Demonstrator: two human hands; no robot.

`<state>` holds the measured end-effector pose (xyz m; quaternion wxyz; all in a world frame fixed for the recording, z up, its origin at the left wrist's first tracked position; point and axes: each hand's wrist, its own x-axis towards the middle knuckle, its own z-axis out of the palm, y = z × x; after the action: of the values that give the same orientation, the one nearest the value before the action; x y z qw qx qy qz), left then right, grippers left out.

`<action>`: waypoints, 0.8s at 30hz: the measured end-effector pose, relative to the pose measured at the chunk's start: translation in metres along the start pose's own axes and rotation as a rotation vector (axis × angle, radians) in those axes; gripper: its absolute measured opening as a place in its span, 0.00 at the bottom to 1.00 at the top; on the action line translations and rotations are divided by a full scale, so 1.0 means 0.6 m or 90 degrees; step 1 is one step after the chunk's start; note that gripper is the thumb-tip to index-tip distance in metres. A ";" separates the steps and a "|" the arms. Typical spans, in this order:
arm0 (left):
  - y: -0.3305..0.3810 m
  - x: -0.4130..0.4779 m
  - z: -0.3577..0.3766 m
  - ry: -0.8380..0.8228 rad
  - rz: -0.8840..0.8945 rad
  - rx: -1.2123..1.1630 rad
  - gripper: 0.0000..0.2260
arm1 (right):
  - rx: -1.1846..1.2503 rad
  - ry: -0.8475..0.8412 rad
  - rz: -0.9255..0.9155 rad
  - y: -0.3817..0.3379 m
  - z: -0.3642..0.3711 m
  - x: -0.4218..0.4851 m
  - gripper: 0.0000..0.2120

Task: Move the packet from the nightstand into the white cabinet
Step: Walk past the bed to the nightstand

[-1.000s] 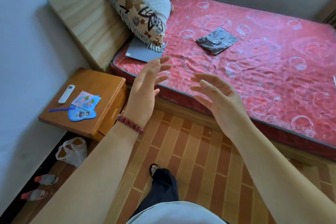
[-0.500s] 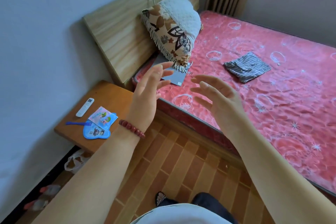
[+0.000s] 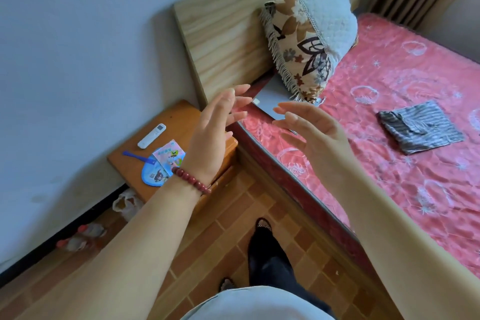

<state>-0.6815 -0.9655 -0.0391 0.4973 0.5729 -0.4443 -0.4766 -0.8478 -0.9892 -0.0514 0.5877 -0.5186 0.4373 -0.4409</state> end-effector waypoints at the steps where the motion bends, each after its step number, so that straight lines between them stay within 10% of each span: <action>1: 0.001 0.016 0.002 0.013 -0.001 0.000 0.16 | -0.006 -0.015 0.002 -0.001 -0.002 0.020 0.07; 24: -0.033 0.189 -0.098 0.305 -0.039 -0.009 0.18 | -0.002 -0.345 0.074 0.045 0.112 0.350 0.07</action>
<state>-0.6057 -1.0659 -0.0677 0.5774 0.6795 -0.2929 -0.3452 -0.7329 -1.1761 -0.0848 0.7066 -0.5926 0.2938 -0.2515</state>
